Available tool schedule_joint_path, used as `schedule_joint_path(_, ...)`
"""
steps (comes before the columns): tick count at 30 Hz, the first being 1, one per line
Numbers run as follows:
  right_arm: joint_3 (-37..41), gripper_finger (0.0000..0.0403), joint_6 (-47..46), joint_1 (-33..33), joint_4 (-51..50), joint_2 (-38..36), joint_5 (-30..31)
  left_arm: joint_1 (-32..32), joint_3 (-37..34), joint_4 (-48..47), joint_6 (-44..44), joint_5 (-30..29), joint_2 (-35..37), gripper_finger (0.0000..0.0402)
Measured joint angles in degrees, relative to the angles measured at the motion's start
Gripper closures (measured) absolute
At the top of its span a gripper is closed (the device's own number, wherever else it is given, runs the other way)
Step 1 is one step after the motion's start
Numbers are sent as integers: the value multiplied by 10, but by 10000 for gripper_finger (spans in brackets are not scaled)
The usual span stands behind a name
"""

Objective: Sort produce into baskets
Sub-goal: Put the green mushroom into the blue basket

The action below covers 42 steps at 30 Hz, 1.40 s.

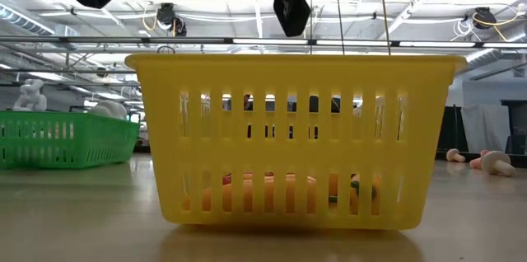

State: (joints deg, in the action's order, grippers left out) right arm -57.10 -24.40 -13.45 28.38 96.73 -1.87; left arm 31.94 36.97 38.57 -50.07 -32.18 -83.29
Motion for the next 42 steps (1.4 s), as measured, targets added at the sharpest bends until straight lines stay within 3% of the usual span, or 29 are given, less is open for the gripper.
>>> schedule_joint_path(20, 0, 303, 18, 0, -5, 0, 1, -23, 14, -20, 1, 6, 0, 196)
schedule_joint_path(34, 0, 303, 26, 0, -20, -1, -8, -23, 14, -19, 1, 23, 0, 300)
schedule_joint_path(42, 0, 303, 26, 0, -21, -1, -15, -23, 14, -20, 1, 29, 0, 339)
